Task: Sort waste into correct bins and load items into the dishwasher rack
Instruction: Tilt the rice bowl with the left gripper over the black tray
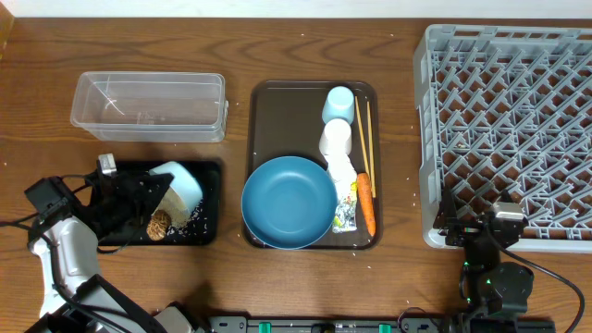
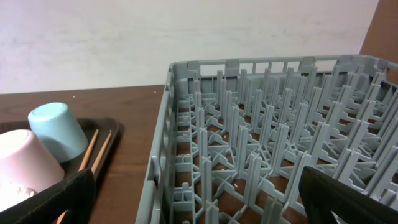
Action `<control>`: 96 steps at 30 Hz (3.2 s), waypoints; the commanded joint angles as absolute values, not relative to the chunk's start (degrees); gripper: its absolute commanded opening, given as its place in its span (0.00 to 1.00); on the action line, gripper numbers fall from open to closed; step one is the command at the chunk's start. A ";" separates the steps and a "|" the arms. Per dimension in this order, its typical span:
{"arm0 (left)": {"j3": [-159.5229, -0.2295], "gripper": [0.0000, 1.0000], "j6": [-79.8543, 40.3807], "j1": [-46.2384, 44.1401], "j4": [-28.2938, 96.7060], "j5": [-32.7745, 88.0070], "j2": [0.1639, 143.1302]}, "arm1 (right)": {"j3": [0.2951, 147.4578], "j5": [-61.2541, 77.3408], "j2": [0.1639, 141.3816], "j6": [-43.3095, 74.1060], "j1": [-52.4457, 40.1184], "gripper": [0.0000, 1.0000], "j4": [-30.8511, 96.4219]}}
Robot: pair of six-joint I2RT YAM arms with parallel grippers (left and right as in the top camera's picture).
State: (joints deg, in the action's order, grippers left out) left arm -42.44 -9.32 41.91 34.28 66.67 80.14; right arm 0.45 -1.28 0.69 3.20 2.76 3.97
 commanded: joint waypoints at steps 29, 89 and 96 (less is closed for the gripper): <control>-42.09 0.48 -10.57 41.98 37.06 47.92 79.46 | 0.32 -1.48 0.38 3.09 3.36 0.99 4.10; -42.22 0.42 -13.06 0.99 32.75 -2.17 80.07 | 0.32 -1.48 0.38 3.09 3.36 0.99 4.10; -42.22 0.42 -12.93 0.99 32.69 -2.20 81.76 | 0.32 -1.48 0.38 3.09 3.36 0.99 4.10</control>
